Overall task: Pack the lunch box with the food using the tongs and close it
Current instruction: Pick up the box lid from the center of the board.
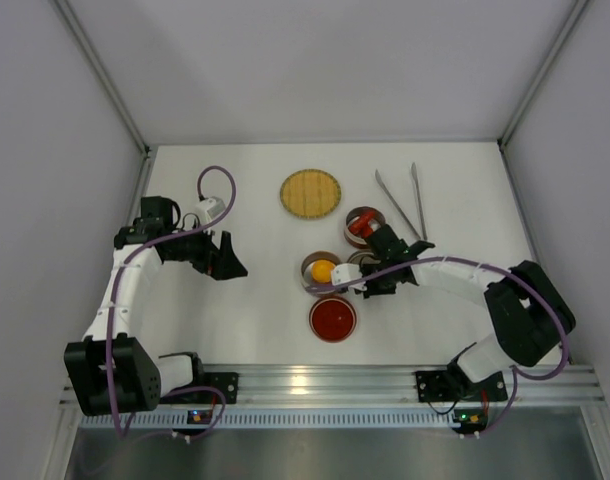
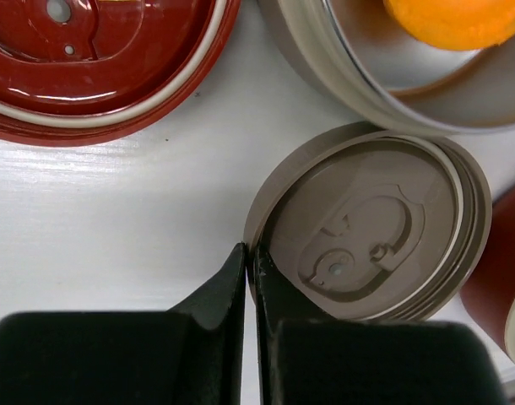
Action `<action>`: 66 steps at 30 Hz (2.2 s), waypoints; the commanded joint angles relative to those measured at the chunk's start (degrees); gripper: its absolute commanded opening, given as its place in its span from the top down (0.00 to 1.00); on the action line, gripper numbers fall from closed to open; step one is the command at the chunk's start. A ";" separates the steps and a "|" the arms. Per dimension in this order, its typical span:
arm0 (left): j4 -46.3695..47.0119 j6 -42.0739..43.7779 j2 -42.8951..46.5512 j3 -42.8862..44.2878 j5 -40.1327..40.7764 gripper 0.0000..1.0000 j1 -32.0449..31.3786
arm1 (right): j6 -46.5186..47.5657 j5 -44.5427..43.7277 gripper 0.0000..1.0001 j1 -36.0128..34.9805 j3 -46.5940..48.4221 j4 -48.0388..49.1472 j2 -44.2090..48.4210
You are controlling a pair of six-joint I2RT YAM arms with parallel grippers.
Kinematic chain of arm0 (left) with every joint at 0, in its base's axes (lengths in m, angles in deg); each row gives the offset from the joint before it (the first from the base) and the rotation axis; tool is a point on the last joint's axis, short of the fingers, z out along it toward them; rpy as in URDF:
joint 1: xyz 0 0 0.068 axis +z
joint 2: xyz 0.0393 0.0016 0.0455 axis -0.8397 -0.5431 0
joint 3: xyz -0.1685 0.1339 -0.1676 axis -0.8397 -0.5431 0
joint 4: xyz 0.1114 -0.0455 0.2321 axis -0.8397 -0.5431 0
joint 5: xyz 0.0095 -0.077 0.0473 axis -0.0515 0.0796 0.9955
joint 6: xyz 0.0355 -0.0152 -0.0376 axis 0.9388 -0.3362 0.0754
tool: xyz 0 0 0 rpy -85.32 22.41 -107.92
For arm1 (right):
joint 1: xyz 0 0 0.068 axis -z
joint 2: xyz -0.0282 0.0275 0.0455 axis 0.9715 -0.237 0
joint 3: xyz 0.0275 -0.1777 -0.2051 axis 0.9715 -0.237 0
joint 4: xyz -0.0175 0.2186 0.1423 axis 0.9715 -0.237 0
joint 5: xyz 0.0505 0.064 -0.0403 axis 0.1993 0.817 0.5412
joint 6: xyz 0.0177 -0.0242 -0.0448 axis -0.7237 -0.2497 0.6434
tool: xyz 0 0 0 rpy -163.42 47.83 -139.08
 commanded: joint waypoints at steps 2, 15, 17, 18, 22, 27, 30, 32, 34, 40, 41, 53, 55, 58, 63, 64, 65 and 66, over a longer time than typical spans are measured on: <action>1.46 -0.13 1.18 1.41 -1.68 0.02 -0.07 | -6.19 1.38 1.00 -1.56 -0.42 -6.61 -1.88; 3.21 -0.39 6.01 3.44 -5.11 0.02 0.01 | -20.85 20.45 1.00 -0.42 18.13 -27.00 16.05; 4.44 -1.01 8.37 3.09 -6.85 0.02 -0.07 | -24.89 25.35 1.00 0.37 21.63 -27.36 18.24; 5.32 -0.92 9.52 2.04 -8.00 0.02 -0.07 | -26.49 27.21 1.00 0.63 22.52 -27.28 19.12; 13.56 -0.83 16.89 -1.47 -14.42 0.02 -0.07 | -32.30 33.72 1.00 1.42 25.25 -24.99 22.21; 23.43 -0.48 24.29 -2.02 -15.13 0.02 -0.07 | -34.85 38.30 1.00 2.22 26.40 -24.55 23.09; 20.36 5.66 24.38 0.62 -20.37 0.07 -0.07 | -34.94 37.95 1.00 2.30 26.75 -23.59 23.79; 32.47 -1.40 27.01 -3.04 -21.19 0.12 -0.42 | -35.81 37.78 1.00 2.39 28.15 -23.15 23.88; 42.90 -11.59 30.77 -7.18 -18.84 0.12 -2.26 | -36.43 37.86 1.00 2.48 29.47 -22.01 23.79; 43.30 -4.89 29.22 -7.55 -8.73 0.15 -17.70 | -40.21 39.44 1.00 3.62 34.83 -18.58 22.04; 44.17 -4.79 28.26 -7.64 -4.62 0.15 -19.57 | -41.78 40.75 1.00 3.88 35.79 -17.97 21.51; 63.67 -3.91 15.95 -6.59 14.83 0.21 -41.02 | -52.16 49.55 1.00 7.14 43.36 -11.28 16.67; 65.35 -3.29 14.46 -6.50 16.95 0.22 -42.26 | -52.60 49.82 1.00 7.22 43.10 -10.93 16.85; 66.94 -2.33 12.88 -5.71 19.92 0.24 -43.58 | -53.39 50.78 1.00 7.23 42.40 -9.96 17.20; 67.29 -1.71 11.11 -3.07 23.19 0.27 -46.03 | -54.45 51.75 1.00 7.14 41.87 -8.91 17.29; 67.38 -1.80 11.02 -2.81 23.10 0.27 -46.21 | -54.54 51.84 1.00 7.22 41.69 -8.91 17.46; 67.38 -2.41 10.85 -2.37 23.10 0.28 -46.39 | -54.54 51.93 1.00 7.23 41.69 -8.91 17.46; 67.12 -2.67 10.93 -1.58 22.84 0.29 -46.57 | -54.54 51.93 1.00 7.23 41.52 -8.73 17.64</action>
